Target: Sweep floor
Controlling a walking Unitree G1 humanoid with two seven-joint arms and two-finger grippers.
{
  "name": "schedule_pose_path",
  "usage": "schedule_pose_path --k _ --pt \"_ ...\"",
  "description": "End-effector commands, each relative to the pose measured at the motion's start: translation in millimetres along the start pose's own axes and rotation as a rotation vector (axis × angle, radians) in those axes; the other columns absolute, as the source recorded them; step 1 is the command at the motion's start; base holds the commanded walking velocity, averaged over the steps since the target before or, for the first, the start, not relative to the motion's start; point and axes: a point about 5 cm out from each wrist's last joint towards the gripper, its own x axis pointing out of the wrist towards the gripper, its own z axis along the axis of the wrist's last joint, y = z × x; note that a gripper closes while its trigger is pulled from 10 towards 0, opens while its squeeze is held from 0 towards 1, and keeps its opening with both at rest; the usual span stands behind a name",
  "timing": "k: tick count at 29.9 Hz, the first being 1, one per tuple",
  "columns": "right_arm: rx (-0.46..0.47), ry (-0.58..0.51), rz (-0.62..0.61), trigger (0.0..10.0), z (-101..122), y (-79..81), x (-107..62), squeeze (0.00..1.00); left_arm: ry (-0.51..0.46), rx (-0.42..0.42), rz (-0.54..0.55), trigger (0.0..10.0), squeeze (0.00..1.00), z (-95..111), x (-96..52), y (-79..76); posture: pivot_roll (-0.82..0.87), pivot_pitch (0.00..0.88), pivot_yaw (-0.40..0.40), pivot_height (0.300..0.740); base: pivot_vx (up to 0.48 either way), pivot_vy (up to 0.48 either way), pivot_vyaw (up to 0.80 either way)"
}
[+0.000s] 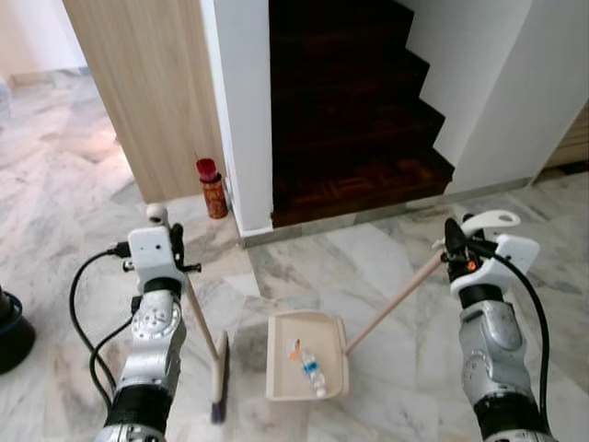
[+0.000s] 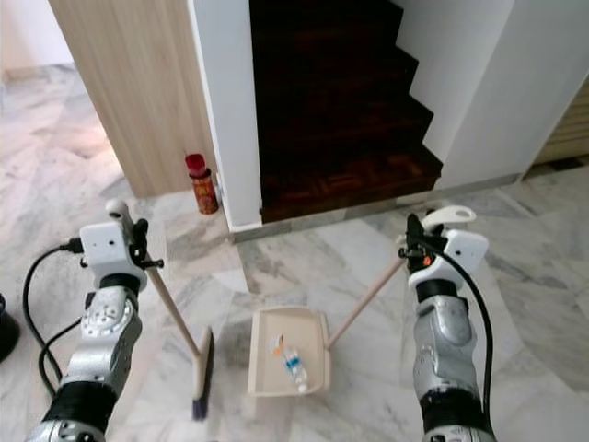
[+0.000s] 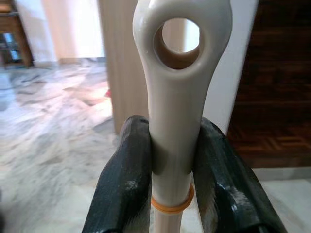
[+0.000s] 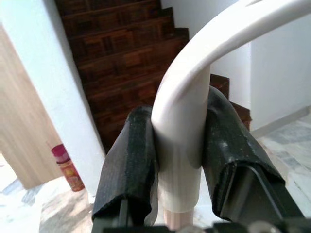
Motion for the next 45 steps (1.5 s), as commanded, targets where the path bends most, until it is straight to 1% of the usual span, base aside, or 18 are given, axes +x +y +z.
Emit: schedule_pose_path --k 1,11,13,25,45 --pt "0.018 -0.08 0.006 10.0 16.3 3.3 7.7 0.0 -0.056 0.004 -0.001 10.0 0.0 13.2 4.0 1.0 -0.04 0.0 0.005 0.74 0.0 0.0 0.8" --pt "0.017 -0.073 0.004 10.0 14.4 3.3 6.6 0.0 -0.048 0.007 -0.012 10.0 0.0 11.9 3.6 -0.7 -0.04 0.0 0.008 0.74 0.0 0.0 0.77" --pt "0.028 -0.072 -0.022 10.0 13.7 0.6 6.5 0.0 -0.045 0.007 -0.011 10.0 0.0 11.4 3.5 -1.1 -0.04 0.0 0.009 0.74 0.0 0.0 0.0" --pt "0.04 -0.068 -0.015 10.0 15.0 1.3 9.1 0.0 -0.034 -0.008 -0.002 10.0 0.0 10.6 4.0 -0.5 -0.04 0.0 0.003 0.74 0.0 0.0 0.0" --pt "0.044 -0.058 -0.024 10.0 12.7 0.2 6.8 0.0 -0.012 -0.005 -0.006 10.0 0.0 8.1 3.8 0.0 -0.04 0.0 0.005 0.74 0.0 0.299 0.0"
